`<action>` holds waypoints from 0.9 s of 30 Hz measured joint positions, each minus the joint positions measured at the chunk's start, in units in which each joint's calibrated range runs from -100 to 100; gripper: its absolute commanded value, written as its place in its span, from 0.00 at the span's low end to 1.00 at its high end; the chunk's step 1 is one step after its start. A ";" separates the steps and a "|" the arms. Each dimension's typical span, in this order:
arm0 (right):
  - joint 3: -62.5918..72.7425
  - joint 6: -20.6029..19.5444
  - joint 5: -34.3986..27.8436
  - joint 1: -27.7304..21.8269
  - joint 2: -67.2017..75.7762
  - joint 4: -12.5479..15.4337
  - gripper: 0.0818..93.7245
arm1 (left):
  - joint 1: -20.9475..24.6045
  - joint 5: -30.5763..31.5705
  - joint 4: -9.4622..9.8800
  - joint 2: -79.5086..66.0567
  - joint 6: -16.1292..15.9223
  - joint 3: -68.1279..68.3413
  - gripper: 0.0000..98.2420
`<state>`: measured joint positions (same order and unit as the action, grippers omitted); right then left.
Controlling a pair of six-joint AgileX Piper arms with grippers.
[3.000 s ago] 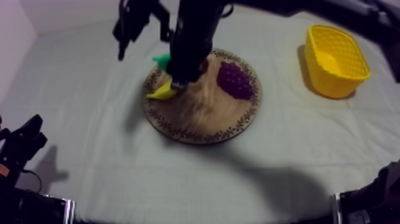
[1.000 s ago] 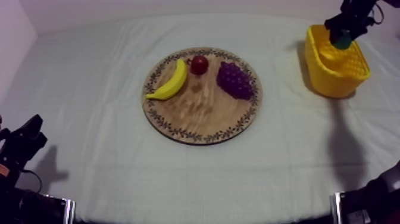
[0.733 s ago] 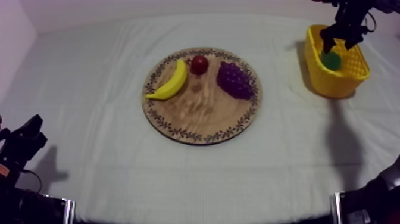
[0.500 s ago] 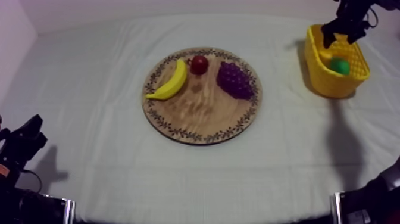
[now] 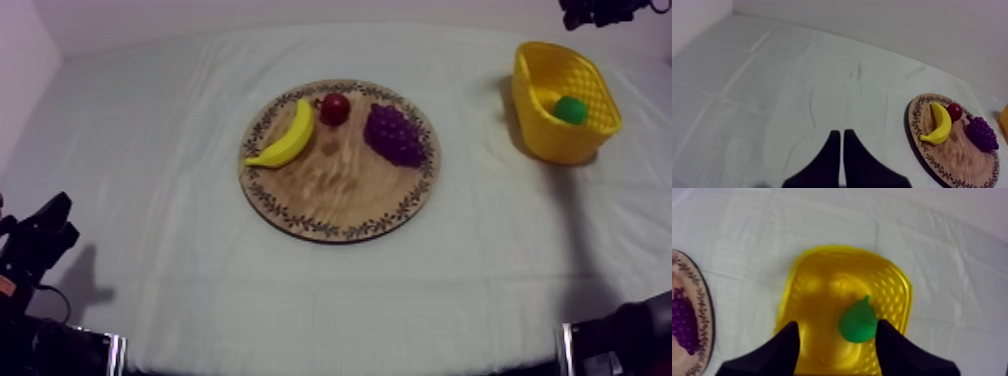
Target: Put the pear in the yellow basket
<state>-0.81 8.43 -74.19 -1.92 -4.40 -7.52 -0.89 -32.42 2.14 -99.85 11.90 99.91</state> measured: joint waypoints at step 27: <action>-58.79 -0.52 34.24 5.17 58.25 11.90 0.00 | 0.00 0.00 0.00 0.00 0.00 0.00 0.00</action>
<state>-59.60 7.91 -39.96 3.25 53.85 4.39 -0.89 -32.42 2.14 -99.85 11.90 99.91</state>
